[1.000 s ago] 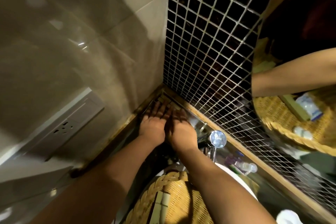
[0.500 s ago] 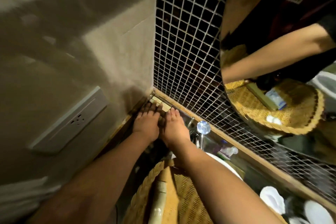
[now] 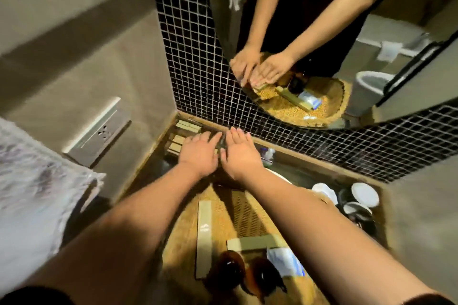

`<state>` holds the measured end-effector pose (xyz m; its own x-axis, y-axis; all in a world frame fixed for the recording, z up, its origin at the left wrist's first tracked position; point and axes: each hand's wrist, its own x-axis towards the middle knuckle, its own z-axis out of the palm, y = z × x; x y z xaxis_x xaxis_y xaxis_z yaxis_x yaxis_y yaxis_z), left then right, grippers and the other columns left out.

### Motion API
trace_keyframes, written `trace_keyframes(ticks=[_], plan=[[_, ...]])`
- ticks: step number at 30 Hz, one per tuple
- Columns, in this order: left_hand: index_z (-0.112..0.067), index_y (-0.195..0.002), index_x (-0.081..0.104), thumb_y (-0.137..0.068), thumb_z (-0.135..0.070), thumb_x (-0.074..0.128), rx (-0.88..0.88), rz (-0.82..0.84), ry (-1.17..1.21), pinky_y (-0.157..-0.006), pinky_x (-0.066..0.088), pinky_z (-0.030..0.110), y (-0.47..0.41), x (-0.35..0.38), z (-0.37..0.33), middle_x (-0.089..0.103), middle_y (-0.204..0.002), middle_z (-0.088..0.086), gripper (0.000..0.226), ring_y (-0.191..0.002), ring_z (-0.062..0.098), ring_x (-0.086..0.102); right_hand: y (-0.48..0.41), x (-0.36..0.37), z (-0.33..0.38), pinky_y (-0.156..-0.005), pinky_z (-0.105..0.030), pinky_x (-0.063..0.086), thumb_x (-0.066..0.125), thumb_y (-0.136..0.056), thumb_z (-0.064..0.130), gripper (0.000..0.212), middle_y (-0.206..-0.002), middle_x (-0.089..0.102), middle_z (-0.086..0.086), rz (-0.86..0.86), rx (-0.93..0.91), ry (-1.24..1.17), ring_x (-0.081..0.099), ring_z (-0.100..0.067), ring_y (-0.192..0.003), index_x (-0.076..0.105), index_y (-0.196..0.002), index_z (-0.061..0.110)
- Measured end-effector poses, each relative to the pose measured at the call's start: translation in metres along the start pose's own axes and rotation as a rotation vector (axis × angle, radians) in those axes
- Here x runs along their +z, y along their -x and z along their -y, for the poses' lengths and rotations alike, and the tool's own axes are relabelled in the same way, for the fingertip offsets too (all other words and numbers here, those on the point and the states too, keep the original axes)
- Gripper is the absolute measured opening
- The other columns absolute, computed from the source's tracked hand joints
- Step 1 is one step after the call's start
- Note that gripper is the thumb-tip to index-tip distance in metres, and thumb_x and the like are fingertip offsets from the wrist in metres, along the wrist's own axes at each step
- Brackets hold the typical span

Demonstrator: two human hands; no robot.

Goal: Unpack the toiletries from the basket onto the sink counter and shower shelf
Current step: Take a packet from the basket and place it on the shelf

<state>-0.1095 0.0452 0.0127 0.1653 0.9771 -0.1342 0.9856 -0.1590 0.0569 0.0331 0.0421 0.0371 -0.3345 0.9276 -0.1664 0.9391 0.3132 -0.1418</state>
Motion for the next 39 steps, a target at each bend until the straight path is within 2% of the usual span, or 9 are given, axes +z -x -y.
trace_keyframes(ticks=[5,9,18,23,26,30,32,36,39], plan=[[-0.03,-0.156,0.023,-0.093,-0.053,0.046,0.211,-0.009,-0.015,-0.106,0.041,0.046,0.016,0.003,-0.064,0.047,-0.146,0.004,0.07,-0.132,0.025,0.047,0.072,0.012,-0.059,-0.123,-0.041,0.001,0.026,-0.104,0.037,0.064,-0.165,0.006,-0.014,0.072,0.107,0.056,0.003,-0.027,-0.152,0.01,-0.157,0.004],[-0.027,-0.154,0.029,-0.094,-0.05,0.047,0.409,0.01,0.004,-0.103,0.041,0.044,0.029,0.015,-0.111,0.052,-0.144,0.002,0.067,-0.132,0.022,0.048,0.113,0.027,-0.099,-0.121,-0.042,0.01,0.032,-0.105,0.033,0.061,-0.163,0.016,-0.015,0.225,0.212,-0.036,0.015,-0.028,-0.15,0.016,-0.155,0.003],[-0.028,-0.15,0.037,-0.093,-0.056,0.05,0.661,0.237,-0.092,-0.108,0.038,0.044,0.04,0.042,-0.17,0.051,-0.147,0.004,0.065,-0.131,0.027,0.049,0.181,0.062,-0.13,-0.115,-0.045,0.029,0.046,-0.099,0.028,0.059,-0.155,0.032,-0.015,0.285,0.389,-0.171,0.032,-0.035,-0.139,0.027,-0.151,0.008],[-0.029,-0.147,0.043,-0.09,-0.058,0.058,0.799,0.397,-0.13,-0.099,0.045,0.039,0.048,0.065,-0.175,0.052,-0.144,0.0,0.066,-0.126,0.024,0.053,0.201,0.098,-0.128,-0.119,-0.046,0.025,0.06,-0.093,0.02,0.077,-0.164,0.015,-0.008,0.411,0.351,-0.185,0.015,-0.028,-0.15,0.018,-0.157,0.013],[-0.03,-0.134,0.053,-0.084,-0.061,0.062,0.848,0.463,-0.124,-0.088,0.047,0.036,0.049,0.083,-0.177,0.06,-0.131,-0.003,0.059,-0.114,0.022,0.059,0.211,0.107,-0.12,-0.112,-0.043,0.036,0.067,-0.087,0.013,0.075,-0.157,0.029,-0.011,0.434,0.314,-0.183,0.028,-0.029,-0.144,0.029,-0.151,0.012],[-0.031,-0.111,0.065,-0.08,-0.059,0.068,0.889,0.55,-0.095,-0.084,0.049,0.034,0.044,0.103,-0.18,0.06,-0.127,-0.009,0.042,-0.112,0.019,0.06,0.224,0.123,-0.113,-0.089,-0.04,0.049,0.075,-0.076,0.006,0.068,-0.123,0.056,-0.008,0.385,0.301,-0.148,0.055,-0.029,-0.115,0.044,-0.136,0.019],[-0.03,-0.101,0.067,-0.079,-0.058,0.068,0.91,0.603,-0.119,-0.085,0.049,0.035,0.042,0.113,-0.183,0.056,-0.134,-0.009,0.035,-0.115,0.019,0.058,0.229,0.133,-0.114,-0.09,-0.039,0.049,0.075,-0.075,0.006,0.067,-0.127,0.054,-0.006,0.363,0.289,-0.125,0.053,-0.027,-0.119,0.046,-0.134,0.02],[-0.029,-0.084,0.07,-0.08,-0.058,0.07,0.898,0.637,-0.117,-0.077,0.041,0.03,0.042,0.123,-0.188,0.046,-0.146,-0.012,0.03,-0.117,0.015,0.054,0.235,0.142,-0.117,-0.103,-0.041,0.042,0.07,-0.08,0.006,0.066,-0.154,0.032,-0.005,0.356,0.235,-0.023,0.027,-0.029,-0.143,0.043,-0.14,0.017],[-0.028,-0.085,0.076,-0.079,-0.06,0.072,0.902,0.636,-0.056,-0.08,0.04,0.027,0.04,0.125,-0.19,0.044,-0.147,-0.013,0.033,-0.122,0.012,0.049,0.235,0.139,-0.114,-0.091,-0.039,0.044,0.069,-0.08,0.007,0.059,-0.14,0.041,-0.01,0.356,0.276,0.012,0.039,-0.03,-0.128,0.043,-0.132,0.014]])
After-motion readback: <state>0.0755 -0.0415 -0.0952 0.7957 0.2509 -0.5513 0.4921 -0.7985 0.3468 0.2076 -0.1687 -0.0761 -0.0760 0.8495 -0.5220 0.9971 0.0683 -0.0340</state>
